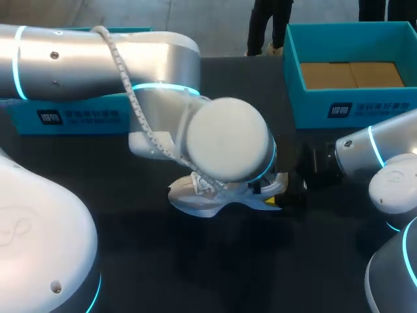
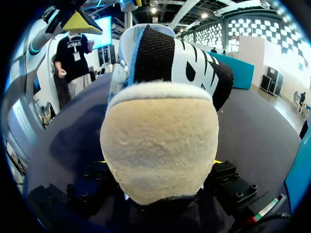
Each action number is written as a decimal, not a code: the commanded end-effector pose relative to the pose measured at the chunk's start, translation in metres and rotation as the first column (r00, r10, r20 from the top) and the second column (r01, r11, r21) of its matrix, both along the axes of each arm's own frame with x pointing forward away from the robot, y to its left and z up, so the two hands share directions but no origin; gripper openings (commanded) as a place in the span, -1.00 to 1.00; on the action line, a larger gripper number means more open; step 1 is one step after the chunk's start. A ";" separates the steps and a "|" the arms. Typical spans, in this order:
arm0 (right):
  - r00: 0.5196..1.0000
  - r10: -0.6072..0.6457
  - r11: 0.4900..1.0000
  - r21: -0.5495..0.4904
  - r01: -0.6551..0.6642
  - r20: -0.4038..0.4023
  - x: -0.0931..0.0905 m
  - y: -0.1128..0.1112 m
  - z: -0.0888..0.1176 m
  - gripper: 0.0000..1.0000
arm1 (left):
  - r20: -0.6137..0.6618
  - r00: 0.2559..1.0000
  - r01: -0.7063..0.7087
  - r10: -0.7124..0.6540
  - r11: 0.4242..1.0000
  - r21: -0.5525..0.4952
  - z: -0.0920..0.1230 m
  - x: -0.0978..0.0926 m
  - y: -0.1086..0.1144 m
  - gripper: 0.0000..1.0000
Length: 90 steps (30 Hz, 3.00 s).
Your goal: Take the shoe out of the shoebox, open the shoe tongue, remove and reinsert the insole, then place the shoe into the shoebox
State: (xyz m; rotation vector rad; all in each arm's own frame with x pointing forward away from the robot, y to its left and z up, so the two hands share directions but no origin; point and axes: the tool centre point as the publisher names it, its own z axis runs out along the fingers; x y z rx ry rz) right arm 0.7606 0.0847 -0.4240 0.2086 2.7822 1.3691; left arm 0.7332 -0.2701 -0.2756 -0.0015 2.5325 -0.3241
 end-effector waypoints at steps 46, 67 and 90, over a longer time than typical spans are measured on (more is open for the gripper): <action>1.000 -0.002 1.000 -0.003 0.002 0.000 0.000 0.002 -0.002 -1.00 | 0.069 0.983 -0.164 0.168 0.985 -0.057 -0.045 0.042 -0.012 -0.87; 1.000 -0.002 1.000 -0.003 0.002 0.000 0.000 0.002 -0.002 -1.00 | 0.066 0.984 -0.157 0.164 0.982 -0.107 -0.026 0.040 -0.007 -1.00; 1.000 -0.002 1.000 -0.003 0.002 0.000 0.000 0.002 -0.002 -1.00 | 0.032 0.985 -0.153 0.168 0.948 -0.278 0.026 0.034 0.001 -1.00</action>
